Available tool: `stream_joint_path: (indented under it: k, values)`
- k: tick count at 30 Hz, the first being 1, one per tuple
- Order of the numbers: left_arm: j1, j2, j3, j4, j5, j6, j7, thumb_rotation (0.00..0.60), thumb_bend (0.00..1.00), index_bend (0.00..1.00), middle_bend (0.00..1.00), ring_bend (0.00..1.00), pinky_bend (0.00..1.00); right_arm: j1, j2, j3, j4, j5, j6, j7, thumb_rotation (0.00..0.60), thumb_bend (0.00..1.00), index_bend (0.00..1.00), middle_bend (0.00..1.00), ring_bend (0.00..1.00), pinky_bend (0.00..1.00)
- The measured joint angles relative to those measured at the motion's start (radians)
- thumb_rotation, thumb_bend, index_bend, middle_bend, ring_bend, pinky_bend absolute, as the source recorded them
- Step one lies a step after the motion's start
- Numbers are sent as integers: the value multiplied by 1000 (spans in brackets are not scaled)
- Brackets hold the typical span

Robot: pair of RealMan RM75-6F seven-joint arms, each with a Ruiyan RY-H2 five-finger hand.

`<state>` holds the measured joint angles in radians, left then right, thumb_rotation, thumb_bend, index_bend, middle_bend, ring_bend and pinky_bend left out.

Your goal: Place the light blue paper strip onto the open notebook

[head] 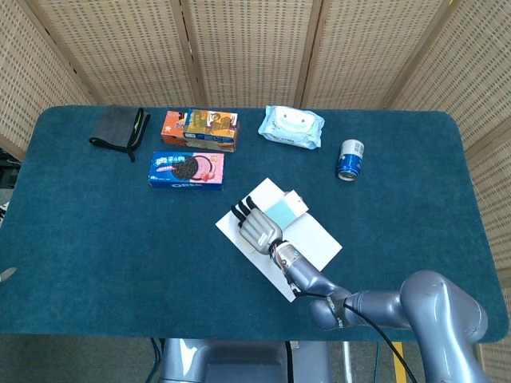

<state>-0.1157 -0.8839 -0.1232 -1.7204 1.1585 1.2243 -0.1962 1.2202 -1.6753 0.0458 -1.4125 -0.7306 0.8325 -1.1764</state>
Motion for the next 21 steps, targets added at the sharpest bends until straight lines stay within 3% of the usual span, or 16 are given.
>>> stream_joint_path:
  k: [3, 8, 10, 12, 15, 17, 21]
  values:
    - [0, 1, 1, 0, 4, 2, -2, 600, 0, 0, 0, 0, 0, 10, 13, -5, -39, 13, 18, -12, 600, 260, 107, 0, 0, 97]
    - [2, 1, 1, 0, 5, 5, -4, 600, 0, 0, 0, 0, 0, 20, 32, -7, -90, 20, 50, -16, 600, 300, 102, 0, 0, 97]
    - [2, 1, 1, 1, 3, 5, -5, 600, 0, 0, 0, 0, 0, 20, 46, -4, -112, 18, 57, -5, 600, 377, 102, 0, 0, 97]
    - [2, 1, 1, 2, 1, 3, -5, 600, 0, 0, 0, 0, 0, 16, 69, 2, -144, 8, 62, 19, 600, 545, 102, 0, 0, 97]
    - [1, 1, 2, 2, 2, -1, -5, 600, 0, 0, 0, 0, 0, 0, 112, 16, -194, -19, 59, 93, 600, 936, 86, 0, 0, 97]
    - [1, 2, 3, 1, 6, -2, -7, 600, 0, 0, 0, 0, 0, -16, 142, 26, -226, -35, 47, 164, 600, 1000, 44, 0, 0, 97]
    - [2, 4, 6, -2, 17, 2, -11, 600, 0, 0, 0, 0, 0, -67, 229, 45, -305, -66, -9, 384, 600, 1000, 0, 0, 0, 71]
